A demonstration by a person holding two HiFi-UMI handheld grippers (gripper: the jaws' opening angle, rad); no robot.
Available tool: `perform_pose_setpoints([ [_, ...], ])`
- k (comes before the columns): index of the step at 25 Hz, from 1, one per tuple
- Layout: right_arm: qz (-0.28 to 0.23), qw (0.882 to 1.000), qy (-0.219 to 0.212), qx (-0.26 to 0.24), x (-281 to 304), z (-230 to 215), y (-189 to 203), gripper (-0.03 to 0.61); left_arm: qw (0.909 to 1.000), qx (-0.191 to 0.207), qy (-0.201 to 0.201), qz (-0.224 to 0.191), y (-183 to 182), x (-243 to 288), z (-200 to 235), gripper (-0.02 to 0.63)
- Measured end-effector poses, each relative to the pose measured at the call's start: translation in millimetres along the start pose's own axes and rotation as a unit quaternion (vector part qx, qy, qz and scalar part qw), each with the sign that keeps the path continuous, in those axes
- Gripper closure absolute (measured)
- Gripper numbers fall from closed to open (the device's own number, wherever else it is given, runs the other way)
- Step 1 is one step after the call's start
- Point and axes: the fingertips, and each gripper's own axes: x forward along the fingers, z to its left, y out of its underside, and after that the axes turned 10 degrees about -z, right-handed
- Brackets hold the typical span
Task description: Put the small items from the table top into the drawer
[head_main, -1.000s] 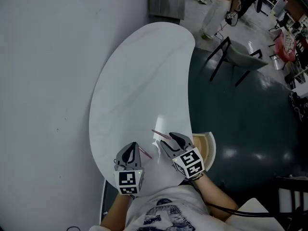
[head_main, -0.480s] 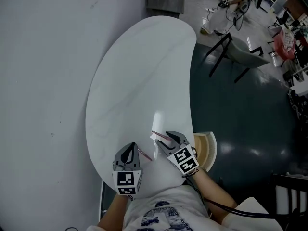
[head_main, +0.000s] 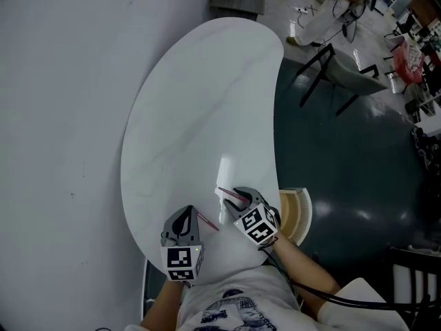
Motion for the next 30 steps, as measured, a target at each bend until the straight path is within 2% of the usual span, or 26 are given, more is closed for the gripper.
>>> perform_pose_setpoints([
  [8, 0.017, 1.000, 0.004, -0.003, 4.3, 2.9, 8.7, 0.453, 0.9999, -0.012, -0.008, 0.003, 5.6, -9.6, 5.9, 0.594],
  [19, 0.024, 1.000, 0.017, -0.007, 4.4, 9.3, 14.2, 0.515, 0.9999, -0.009, -0.010, 0.002, 5.1, -13.7, 7.2, 0.594],
  [30, 0.014, 0.999, 0.042, 0.009, -21.6, 8.7, 12.5, 0.517, 1.0000, 0.000, 0.003, -0.003, 0.3, -18.0, -5.9, 0.594],
])
